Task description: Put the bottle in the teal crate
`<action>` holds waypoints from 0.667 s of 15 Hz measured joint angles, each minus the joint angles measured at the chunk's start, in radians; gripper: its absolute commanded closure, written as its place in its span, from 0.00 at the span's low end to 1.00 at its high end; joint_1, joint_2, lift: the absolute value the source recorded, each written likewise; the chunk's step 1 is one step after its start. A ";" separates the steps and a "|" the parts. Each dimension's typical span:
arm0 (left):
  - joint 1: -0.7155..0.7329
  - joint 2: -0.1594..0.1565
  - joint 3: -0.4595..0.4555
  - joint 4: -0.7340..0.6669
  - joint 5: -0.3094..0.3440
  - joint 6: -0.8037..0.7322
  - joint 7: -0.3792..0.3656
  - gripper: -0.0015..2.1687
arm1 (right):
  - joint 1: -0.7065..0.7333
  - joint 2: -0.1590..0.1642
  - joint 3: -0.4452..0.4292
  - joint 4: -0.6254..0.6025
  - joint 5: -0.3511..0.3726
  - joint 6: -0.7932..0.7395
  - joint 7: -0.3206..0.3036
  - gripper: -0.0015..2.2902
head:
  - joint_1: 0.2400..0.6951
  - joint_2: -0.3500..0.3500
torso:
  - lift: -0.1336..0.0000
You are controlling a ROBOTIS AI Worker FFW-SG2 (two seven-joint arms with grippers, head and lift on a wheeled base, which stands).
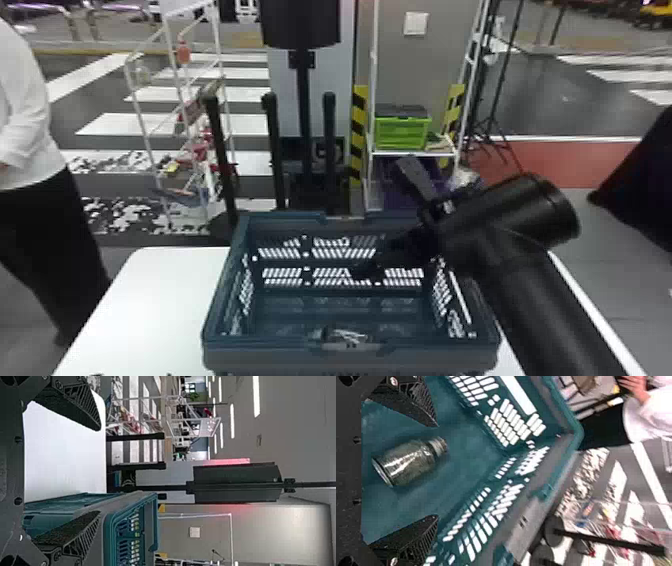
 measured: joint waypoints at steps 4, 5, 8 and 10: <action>-0.007 -0.001 -0.001 -0.004 0.001 0.008 0.000 0.06 | 0.157 0.000 -0.108 -0.297 -0.018 0.019 -0.034 0.04 | 0.57 0.50 | 1.00; -0.008 -0.001 -0.001 -0.008 0.003 0.016 0.000 0.06 | 0.205 0.000 -0.126 -0.376 -0.028 0.026 -0.049 0.04 | 0.57 0.50 | 1.00; -0.009 0.000 -0.003 -0.036 0.004 0.059 0.000 0.06 | 0.353 0.000 -0.187 -0.601 -0.065 0.037 -0.100 0.04 | 0.57 0.50 | 1.00; -0.003 -0.001 -0.006 -0.062 0.000 0.086 0.005 0.06 | 0.468 0.000 -0.243 -0.737 -0.104 0.033 -0.155 0.04 | 0.57 0.50 | 1.00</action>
